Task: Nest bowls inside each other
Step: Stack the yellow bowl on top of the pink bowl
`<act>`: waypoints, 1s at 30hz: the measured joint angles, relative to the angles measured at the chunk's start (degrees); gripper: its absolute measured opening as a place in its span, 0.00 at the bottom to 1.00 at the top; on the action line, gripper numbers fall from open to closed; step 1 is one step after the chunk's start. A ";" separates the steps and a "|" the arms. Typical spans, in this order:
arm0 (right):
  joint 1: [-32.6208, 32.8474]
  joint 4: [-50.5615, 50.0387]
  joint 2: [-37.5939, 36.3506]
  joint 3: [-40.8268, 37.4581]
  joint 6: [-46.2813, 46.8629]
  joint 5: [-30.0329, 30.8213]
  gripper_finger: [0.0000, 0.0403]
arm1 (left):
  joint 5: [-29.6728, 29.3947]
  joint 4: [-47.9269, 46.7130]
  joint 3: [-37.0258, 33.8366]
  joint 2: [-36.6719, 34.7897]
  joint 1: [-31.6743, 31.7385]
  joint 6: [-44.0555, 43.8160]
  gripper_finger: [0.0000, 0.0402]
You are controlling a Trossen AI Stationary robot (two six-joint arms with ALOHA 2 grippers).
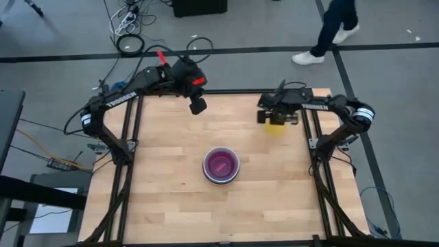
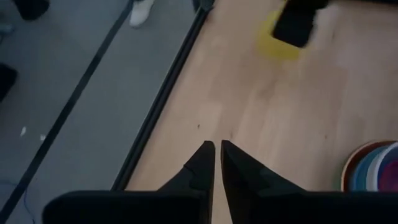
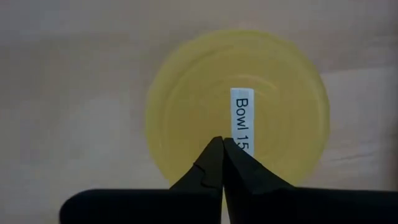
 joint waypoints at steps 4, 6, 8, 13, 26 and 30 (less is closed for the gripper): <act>9.24 3.79 0.35 1.77 3.71 -0.87 0.00 | 0.01 -1.99 -1.55 0.24 1.07 -0.85 0.09; 12.21 2.36 0.33 2.21 5.22 0.32 0.00 | -0.79 -2.23 -4.11 0.42 1.75 -1.74 0.09; 13.67 2.44 0.18 2.93 5.47 1.41 0.00 | -1.11 -1.33 -7.73 0.50 2.65 -1.91 0.09; 19.47 4.78 -0.04 8.67 2.84 6.41 0.00 | 4.26 9.35 -19.26 0.59 5.88 -1.89 0.09; 14.52 -26.49 -1.68 16.17 8.55 13.65 0.00 | 33.01 22.76 -9.88 19.49 10.51 -6.70 0.09; 11.13 -24.22 -1.68 9.00 8.51 10.19 0.00 | 34.44 20.14 -3.53 23.67 10.31 -6.60 0.09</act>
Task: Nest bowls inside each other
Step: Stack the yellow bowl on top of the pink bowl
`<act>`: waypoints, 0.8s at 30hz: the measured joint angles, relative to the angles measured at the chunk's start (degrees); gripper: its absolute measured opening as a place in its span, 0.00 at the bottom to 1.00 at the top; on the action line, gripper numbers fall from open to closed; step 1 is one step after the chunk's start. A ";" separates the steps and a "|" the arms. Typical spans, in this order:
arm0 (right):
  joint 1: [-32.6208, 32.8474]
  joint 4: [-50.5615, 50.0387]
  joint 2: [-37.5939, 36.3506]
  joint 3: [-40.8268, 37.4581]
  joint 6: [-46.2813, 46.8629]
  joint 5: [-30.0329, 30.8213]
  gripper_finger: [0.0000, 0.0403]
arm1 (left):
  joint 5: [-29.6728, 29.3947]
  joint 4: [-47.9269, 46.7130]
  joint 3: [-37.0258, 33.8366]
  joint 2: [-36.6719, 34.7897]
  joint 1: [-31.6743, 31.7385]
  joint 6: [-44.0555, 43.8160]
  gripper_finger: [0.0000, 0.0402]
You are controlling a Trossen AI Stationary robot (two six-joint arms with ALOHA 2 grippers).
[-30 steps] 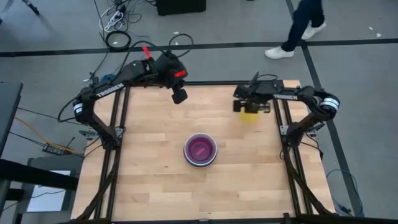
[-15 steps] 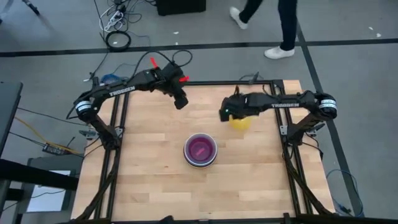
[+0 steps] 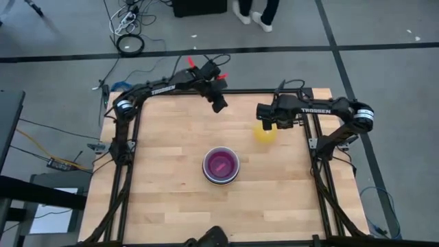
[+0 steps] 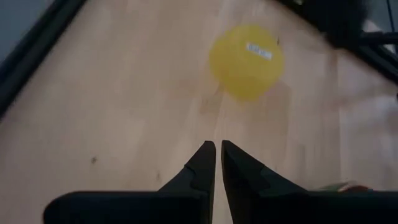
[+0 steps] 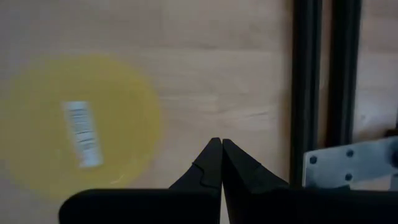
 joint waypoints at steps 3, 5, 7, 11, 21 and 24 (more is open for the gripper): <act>-2.43 8.23 0.02 -7.03 -1.97 -2.95 0.00 | 0.00 -0.27 1.45 0.37 0.08 -0.01 0.09; -3.86 15.60 0.03 -11.10 -3.38 -4.98 0.00 | 0.04 -0.25 1.67 0.37 0.28 0.01 0.09; -5.29 22.43 0.04 -14.42 -4.63 -6.83 0.00 | 0.87 -1.00 1.67 0.37 0.61 -0.10 0.09; -6.76 32.37 0.02 -18.13 -6.28 -10.39 0.00 | 2.74 -2.93 1.67 0.89 0.96 0.07 0.09; -4.52 50.59 0.00 -14.72 -13.10 -13.24 0.00 | 4.34 -13.84 1.58 4.73 1.76 1.18 0.09; -3.55 55.38 -0.03 -13.96 -15.36 -15.17 0.00 | 5.79 -14.91 1.56 5.32 2.18 1.63 0.09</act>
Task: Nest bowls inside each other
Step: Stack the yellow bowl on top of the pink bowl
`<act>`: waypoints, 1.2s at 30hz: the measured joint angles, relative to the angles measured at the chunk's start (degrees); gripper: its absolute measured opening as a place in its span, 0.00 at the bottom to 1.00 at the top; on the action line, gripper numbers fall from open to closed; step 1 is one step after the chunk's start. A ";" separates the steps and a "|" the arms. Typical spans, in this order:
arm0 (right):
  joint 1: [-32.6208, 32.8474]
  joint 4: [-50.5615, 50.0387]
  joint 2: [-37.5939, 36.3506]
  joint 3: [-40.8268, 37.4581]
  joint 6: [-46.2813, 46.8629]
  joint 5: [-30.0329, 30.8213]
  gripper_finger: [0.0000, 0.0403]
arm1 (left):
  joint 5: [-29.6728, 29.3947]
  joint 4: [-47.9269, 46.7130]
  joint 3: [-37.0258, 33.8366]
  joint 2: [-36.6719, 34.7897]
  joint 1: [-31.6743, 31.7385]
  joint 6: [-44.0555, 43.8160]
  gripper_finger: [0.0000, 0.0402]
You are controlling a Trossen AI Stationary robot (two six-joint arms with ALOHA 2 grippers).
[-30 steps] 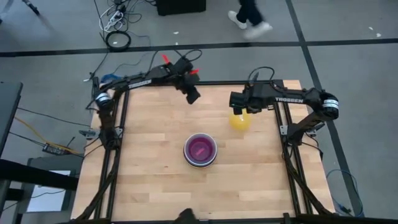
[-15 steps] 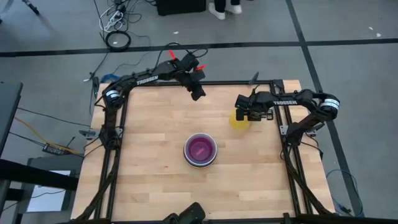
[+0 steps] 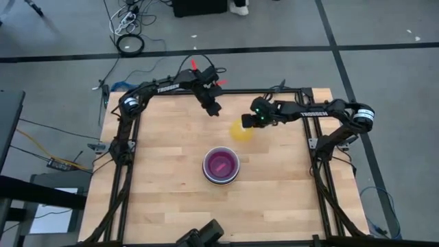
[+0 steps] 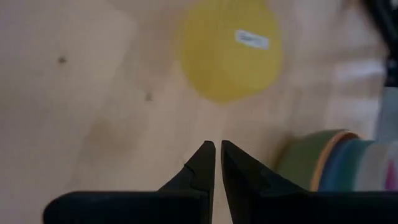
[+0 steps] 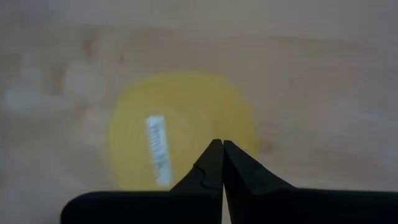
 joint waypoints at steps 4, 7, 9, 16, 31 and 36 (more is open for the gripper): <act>1.20 -5.09 -0.01 -0.01 2.93 0.57 0.00 | 6.16 -0.20 0.02 0.98 0.58 0.72 0.09; 1.39 -13.90 0.01 -0.06 6.00 2.96 0.00 | 12.16 1.16 0.02 2.19 0.64 1.10 0.09; 1.40 -14.57 0.03 -0.12 6.41 3.03 0.00 | 16.41 2.41 0.02 3.39 0.62 0.20 0.09; 2.25 -3.13 0.37 -0.05 4.25 -0.17 0.00 | 20.13 3.03 0.00 6.08 -0.69 -0.09 0.09; 2.76 -5.64 0.60 -0.05 4.60 0.15 0.00 | -8.95 4.61 0.00 6.22 -2.59 -2.98 0.09; 2.73 -5.42 1.37 -0.07 4.86 -0.10 0.00 | -8.65 7.47 0.02 6.75 -4.66 -3.96 0.09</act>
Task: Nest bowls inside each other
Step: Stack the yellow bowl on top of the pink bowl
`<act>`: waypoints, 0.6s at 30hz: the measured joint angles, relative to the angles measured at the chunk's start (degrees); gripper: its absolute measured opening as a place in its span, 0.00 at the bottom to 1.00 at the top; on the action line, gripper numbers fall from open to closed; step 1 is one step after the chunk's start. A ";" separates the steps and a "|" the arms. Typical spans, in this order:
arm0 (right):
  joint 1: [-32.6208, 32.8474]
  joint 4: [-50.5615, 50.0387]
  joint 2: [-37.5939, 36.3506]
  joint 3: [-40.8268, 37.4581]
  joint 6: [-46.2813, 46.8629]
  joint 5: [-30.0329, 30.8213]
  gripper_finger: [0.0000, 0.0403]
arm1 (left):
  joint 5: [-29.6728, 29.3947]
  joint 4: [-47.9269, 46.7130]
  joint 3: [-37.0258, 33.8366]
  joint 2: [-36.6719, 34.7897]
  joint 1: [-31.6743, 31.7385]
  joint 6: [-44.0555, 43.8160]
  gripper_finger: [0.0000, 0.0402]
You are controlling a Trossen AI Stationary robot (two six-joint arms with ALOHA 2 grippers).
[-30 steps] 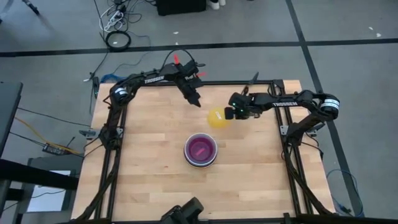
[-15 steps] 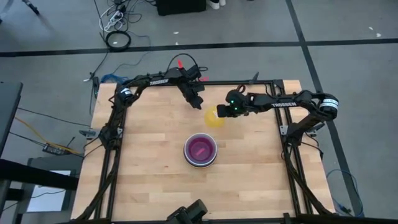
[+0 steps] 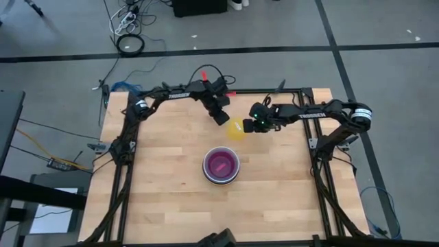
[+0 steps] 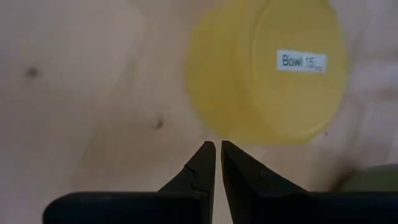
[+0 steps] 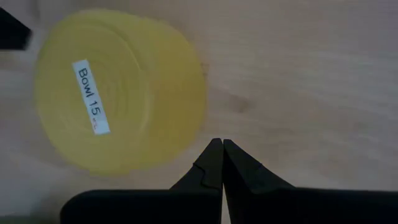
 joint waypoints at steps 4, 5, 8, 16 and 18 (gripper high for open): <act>-0.02 1.35 2.83 0.07 -0.24 -1.18 0.00 | -0.08 -0.20 0.00 1.85 -0.99 -0.93 0.09; -0.04 1.15 3.80 0.04 -0.24 -1.27 0.00 | -0.36 -0.20 0.00 2.27 -1.24 -1.26 0.09; -0.67 2.70 7.02 0.06 -0.42 -2.86 0.00 | -0.69 0.16 0.00 2.53 -1.62 -2.05 0.09; -2.58 5.87 11.10 2.96 -3.60 -5.46 0.00 | 1.20 1.54 0.11 2.47 -1.29 -2.47 0.09; -2.70 6.71 11.34 4.02 -4.99 -5.62 0.00 | 1.16 1.30 0.11 2.50 -1.36 -2.36 0.09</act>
